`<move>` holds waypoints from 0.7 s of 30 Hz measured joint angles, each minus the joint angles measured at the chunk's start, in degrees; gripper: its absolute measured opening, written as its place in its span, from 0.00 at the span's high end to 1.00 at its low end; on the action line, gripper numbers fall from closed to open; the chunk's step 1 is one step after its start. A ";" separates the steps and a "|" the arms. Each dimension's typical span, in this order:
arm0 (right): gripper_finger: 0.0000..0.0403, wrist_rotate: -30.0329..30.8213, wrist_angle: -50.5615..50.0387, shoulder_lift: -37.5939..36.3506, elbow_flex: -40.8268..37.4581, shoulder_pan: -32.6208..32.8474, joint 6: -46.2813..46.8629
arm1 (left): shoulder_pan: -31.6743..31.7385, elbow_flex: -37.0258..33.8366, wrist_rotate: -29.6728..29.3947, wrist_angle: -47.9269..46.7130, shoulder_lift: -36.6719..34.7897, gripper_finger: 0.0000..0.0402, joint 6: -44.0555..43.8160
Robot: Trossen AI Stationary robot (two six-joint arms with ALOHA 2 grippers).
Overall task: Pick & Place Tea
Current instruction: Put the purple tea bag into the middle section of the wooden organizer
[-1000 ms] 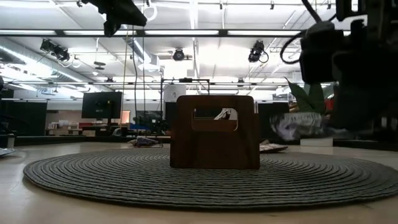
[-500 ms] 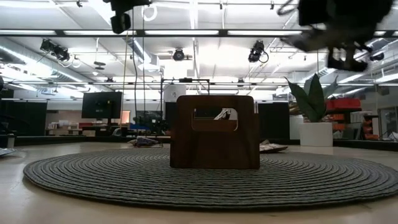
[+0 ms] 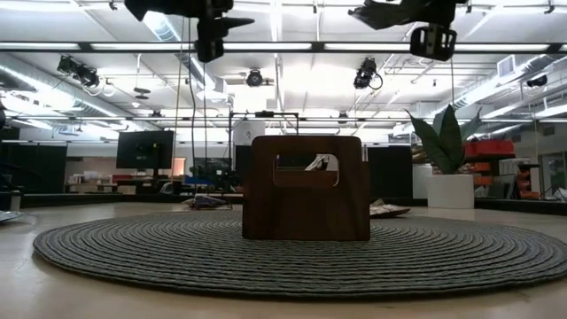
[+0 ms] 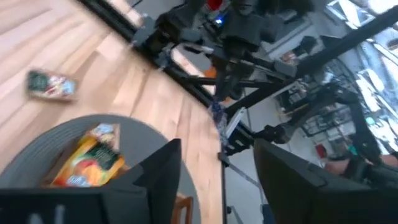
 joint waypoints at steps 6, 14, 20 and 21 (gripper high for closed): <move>1.00 -3.44 -1.41 0.58 1.91 -3.53 -1.88 | -1.37 0.00 1.20 4.59 4.99 0.40 -4.57; 1.00 -6.74 -2.35 5.02 6.06 -7.26 -5.48 | -2.70 -0.02 4.35 13.56 12.53 0.43 -12.90; 1.00 -8.71 -5.40 10.55 10.71 -8.71 -9.17 | -3.39 -0.05 9.40 18.48 16.65 0.43 -18.53; 1.00 -8.93 -5.77 11.49 11.66 -8.89 -10.07 | -3.77 -0.07 9.79 19.15 17.20 0.43 -18.75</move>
